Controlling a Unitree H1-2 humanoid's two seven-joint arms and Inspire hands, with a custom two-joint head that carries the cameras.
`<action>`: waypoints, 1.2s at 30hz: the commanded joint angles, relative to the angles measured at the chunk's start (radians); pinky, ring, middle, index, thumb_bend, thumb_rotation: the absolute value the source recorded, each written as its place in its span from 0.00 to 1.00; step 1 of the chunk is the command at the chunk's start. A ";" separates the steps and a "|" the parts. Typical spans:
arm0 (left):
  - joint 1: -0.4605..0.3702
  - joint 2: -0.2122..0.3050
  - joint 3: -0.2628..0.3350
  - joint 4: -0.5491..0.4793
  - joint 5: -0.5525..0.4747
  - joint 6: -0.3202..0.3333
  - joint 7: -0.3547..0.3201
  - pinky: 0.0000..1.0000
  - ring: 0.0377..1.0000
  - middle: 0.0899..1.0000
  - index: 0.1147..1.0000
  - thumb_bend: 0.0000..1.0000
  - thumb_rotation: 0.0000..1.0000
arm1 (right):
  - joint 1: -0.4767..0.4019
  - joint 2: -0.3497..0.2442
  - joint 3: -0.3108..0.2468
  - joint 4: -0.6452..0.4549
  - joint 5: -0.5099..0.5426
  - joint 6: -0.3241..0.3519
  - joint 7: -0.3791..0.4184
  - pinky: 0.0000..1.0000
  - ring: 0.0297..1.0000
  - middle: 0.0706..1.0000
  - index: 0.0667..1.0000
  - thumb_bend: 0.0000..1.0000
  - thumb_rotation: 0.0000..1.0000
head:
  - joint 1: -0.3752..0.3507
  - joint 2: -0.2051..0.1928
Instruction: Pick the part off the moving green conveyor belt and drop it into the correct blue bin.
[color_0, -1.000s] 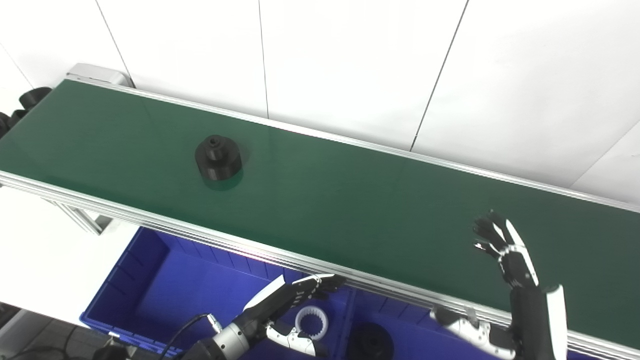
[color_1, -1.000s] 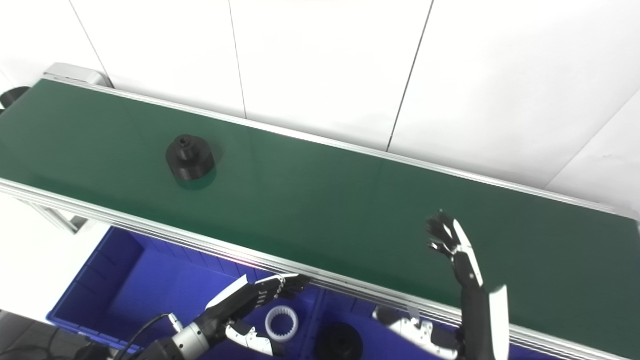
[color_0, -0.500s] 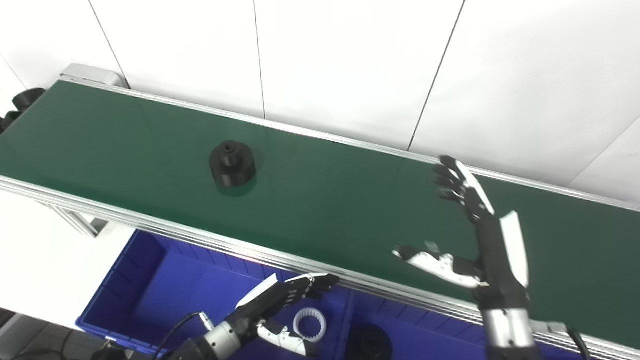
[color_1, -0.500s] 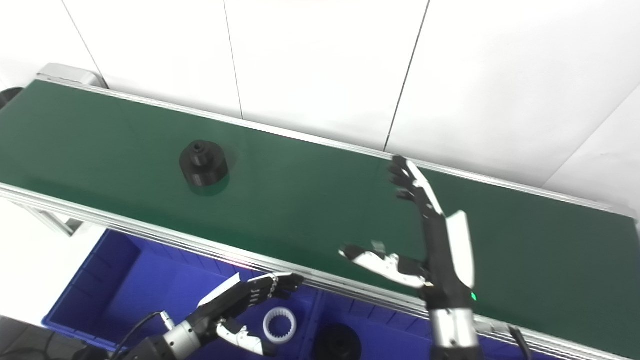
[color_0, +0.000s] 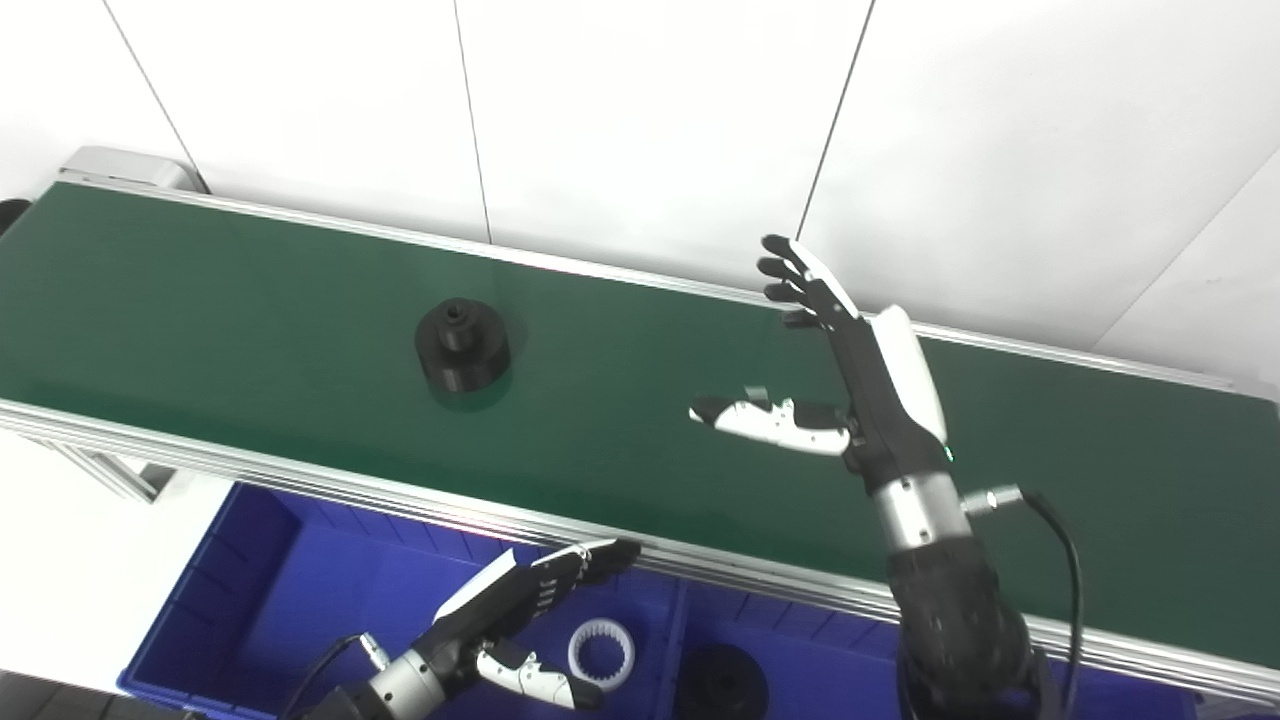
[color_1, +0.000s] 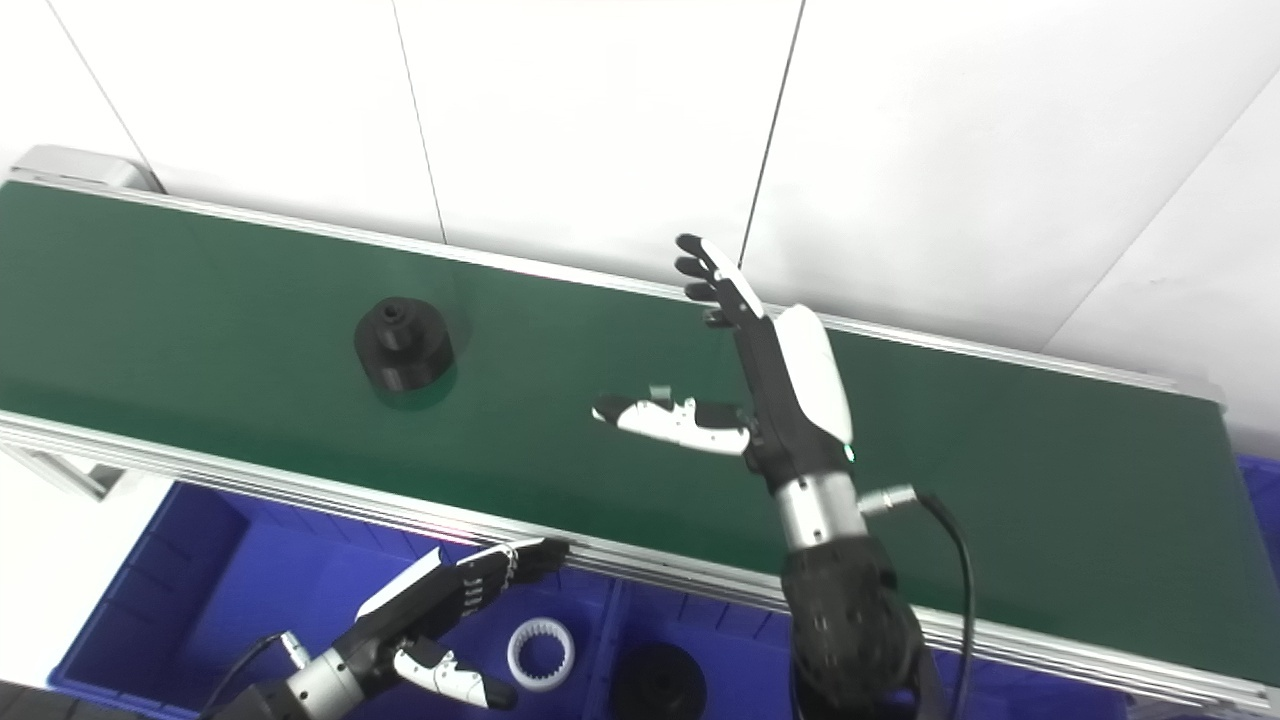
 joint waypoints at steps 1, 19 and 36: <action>-0.005 -0.005 0.009 -0.015 -0.008 -0.033 -0.010 0.92 0.91 0.89 0.86 0.99 0.30 | -0.073 0.002 0.004 0.030 -0.006 0.011 -0.001 0.75 0.81 0.84 0.90 0.84 0.44 | 0.001 0.000; 0.012 -0.015 0.003 -0.036 0.002 -0.033 -0.049 0.86 0.89 0.88 0.85 0.99 0.32 | -0.433 0.012 0.129 0.449 -0.091 0.066 0.015 0.73 0.82 0.87 0.91 0.92 0.52 | -0.015 -0.021; 0.018 -0.020 -0.026 -0.039 0.036 -0.033 -0.017 0.84 0.88 0.88 0.85 0.99 0.35 | -0.497 0.028 0.227 0.618 -0.150 0.054 0.014 0.76 0.84 0.87 0.90 0.91 0.52 | 0.011 -0.015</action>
